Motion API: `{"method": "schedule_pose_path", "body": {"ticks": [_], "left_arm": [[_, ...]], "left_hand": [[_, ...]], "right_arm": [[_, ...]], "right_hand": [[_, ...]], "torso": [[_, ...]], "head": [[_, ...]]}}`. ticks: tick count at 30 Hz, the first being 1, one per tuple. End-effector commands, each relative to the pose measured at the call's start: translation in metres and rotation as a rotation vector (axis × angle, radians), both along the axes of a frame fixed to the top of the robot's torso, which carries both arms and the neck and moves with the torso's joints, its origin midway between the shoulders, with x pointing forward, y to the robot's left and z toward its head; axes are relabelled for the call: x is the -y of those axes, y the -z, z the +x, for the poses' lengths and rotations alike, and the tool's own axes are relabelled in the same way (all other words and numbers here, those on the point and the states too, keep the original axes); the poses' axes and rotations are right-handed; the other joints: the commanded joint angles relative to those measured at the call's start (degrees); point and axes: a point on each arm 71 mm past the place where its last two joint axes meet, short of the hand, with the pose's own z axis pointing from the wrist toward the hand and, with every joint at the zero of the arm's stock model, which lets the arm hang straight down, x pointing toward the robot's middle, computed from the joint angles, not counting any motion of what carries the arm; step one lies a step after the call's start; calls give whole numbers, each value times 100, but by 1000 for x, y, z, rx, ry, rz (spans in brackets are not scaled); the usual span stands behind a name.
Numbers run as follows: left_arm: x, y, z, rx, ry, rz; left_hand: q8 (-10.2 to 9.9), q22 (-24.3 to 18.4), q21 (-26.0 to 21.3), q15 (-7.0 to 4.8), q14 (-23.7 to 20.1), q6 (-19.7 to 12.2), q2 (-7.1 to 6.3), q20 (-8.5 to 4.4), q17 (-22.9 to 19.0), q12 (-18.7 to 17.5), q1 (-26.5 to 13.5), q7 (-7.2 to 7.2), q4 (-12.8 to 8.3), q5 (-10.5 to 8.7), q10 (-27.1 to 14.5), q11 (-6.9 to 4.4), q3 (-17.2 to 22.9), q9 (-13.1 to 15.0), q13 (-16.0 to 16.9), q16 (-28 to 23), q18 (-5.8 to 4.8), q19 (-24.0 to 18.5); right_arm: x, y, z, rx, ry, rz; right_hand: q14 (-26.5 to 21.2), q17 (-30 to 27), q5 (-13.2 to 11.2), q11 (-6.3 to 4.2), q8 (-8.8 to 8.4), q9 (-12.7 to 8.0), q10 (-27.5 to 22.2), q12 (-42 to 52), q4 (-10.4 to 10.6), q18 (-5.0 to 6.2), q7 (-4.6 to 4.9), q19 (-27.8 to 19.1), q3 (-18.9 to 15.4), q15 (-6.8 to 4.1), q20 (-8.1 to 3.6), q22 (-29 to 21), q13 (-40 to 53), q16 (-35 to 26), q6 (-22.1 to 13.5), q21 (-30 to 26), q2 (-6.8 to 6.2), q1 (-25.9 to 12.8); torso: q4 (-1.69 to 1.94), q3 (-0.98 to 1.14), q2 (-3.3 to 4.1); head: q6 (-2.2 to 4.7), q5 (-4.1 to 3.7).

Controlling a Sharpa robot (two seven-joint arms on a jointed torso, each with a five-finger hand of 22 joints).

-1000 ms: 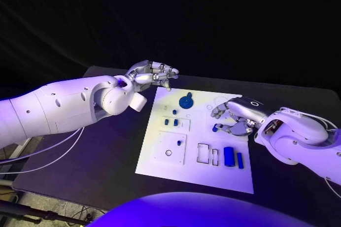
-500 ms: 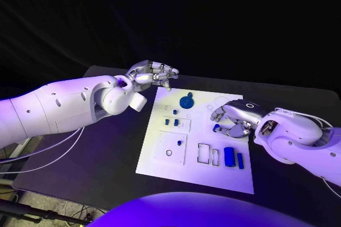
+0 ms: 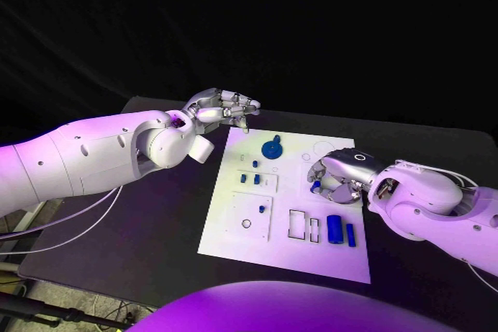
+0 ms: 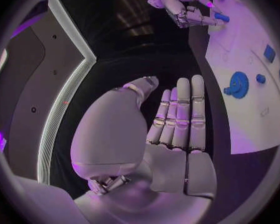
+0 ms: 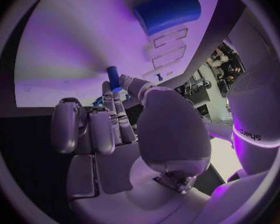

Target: Assemble the parts on the task board

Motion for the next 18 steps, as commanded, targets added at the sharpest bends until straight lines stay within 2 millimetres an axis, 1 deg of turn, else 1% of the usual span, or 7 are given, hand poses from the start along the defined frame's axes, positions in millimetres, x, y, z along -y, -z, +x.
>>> {"method": "schedule_pose_path", "body": {"ticks": [1, 8, 14, 18], "left_arm": [[2, -1, 0, 3, 13, -7], [1, -1, 0, 2, 12, -6], [1, -1, 0, 1, 11, -5], [1, -1, 0, 0, 10, -4]], "left_hand": [[31, -3, -31, 38, -7, -37, -3, 4, -8, -16, 74, 2, -25, 20, -46, -3, -13, 9, -5, -24, 70, 50], [31, -3, -31, 38, -7, -37, -3, 4, -8, -16, 74, 2, -25, 20, -46, -3, -13, 9, -5, -24, 70, 50], [34, -1, -32, 40, -5, -41, 3, 4, -9, -14, 70, 3, -21, 20, -50, -2, -15, 9, -8, -24, 70, 52], [34, -1, -32, 40, -5, -41, 3, 4, -9, -14, 70, 3, -21, 20, -50, -2, -15, 9, -8, -24, 70, 52]], "right_arm": [[0, 3, -1, -3, -4, -33], [3, 4, 1, -3, 8, -43], [4, 4, 1, 2, 10, -47], [4, 5, 2, 2, 12, -51]], "right_hand": [[198, 18, -28, -24, 44, 14, 81, -44, 7, -87, -10, 57, 46, -56, 6, 786, 16, 41, 52, 53, 26, 34], [201, 31, -40, -28, 50, 17, 101, -53, 8, -96, -11, 76, 44, -61, 0, 806, 16, 48, 62, 96, 17, 28], [201, 29, -45, -27, 48, 16, 103, -62, 6, -99, -9, 82, 42, -62, -2, 813, 15, 48, 57, 110, 7, 26], [203, 35, -49, -28, 43, 15, 104, -76, -2, -101, -8, 87, 47, -63, -5, 820, 13, 52, 49, 121, 0, 35]], "torso": [[-1, 3, -1], [-5, 0, 0], [3, 2, 0], [3, 0, -1]], "head": [[1, -7], [1, -19], [1, -35], [1, -38]]}}
